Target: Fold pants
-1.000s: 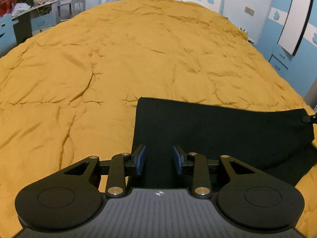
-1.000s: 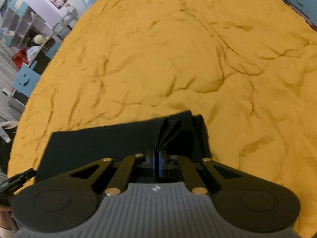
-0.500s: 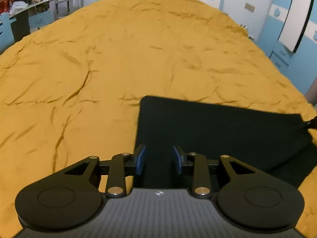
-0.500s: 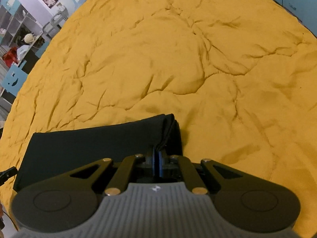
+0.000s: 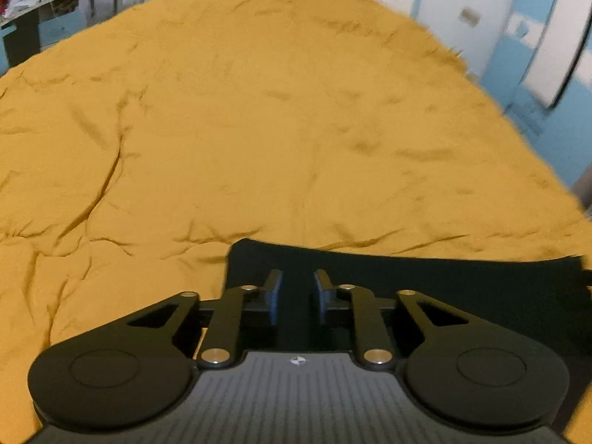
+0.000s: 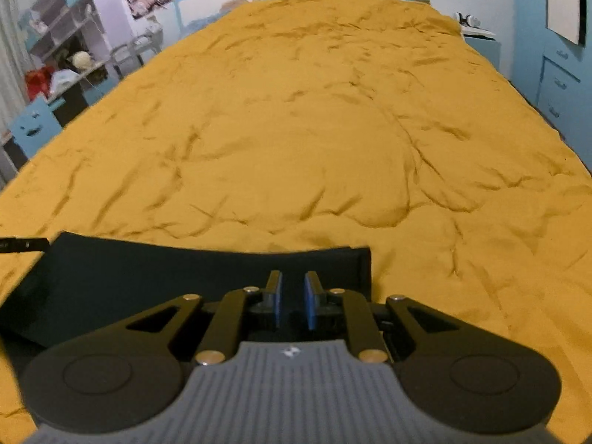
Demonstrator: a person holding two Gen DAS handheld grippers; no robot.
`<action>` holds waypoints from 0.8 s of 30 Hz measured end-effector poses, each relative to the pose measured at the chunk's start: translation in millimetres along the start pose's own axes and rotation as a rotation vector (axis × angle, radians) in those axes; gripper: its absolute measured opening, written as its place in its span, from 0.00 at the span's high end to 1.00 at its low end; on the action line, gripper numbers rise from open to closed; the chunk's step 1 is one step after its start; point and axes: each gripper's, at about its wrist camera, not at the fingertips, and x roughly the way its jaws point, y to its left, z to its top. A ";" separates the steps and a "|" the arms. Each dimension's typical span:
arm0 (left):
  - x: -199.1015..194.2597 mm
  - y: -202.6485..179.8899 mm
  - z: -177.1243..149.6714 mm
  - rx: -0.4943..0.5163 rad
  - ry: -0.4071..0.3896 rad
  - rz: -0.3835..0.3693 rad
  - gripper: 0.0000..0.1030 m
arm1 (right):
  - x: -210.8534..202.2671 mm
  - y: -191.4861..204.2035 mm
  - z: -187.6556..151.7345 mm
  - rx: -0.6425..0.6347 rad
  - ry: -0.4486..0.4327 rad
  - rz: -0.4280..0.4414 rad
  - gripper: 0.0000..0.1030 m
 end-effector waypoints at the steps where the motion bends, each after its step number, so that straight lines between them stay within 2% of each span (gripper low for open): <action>1: 11.4 3.2 0.9 -0.001 0.019 0.027 0.86 | 3.5 -1.4 -3.2 0.000 0.002 -0.022 0.91; 4: 24.6 14.6 1.8 -0.034 0.027 0.050 0.91 | 10.1 -9.3 -12.8 0.001 -0.004 -0.092 0.97; 7: 14.1 20.7 1.8 -0.064 -0.005 0.068 0.91 | 0.5 -12.9 -19.0 0.020 -0.030 -0.147 0.93; 9: -0.1 20.2 0.0 -0.065 -0.026 0.066 0.90 | -10.7 -5.5 -23.1 0.013 -0.061 -0.142 0.92; 12: -29.6 10.8 -8.2 -0.011 -0.038 0.063 0.88 | -28.9 18.5 -30.5 -0.061 -0.107 -0.127 0.91; 17: -78.5 -9.2 -36.6 0.076 -0.063 0.033 0.88 | -42.9 56.7 -47.7 -0.171 -0.110 -0.060 0.91; 18: -84.2 -12.8 -42.6 0.089 -0.064 0.031 0.88 | -44.1 63.3 -52.2 -0.190 -0.110 -0.051 0.88; 19: -89.5 -16.6 -51.9 0.106 -0.065 0.042 0.88 | -44.1 68.1 -56.9 -0.207 -0.108 -0.048 0.84; 24: -92.2 -22.6 -92.4 0.164 -0.033 0.122 0.88 | -39.8 78.0 -89.1 -0.263 -0.055 -0.075 0.80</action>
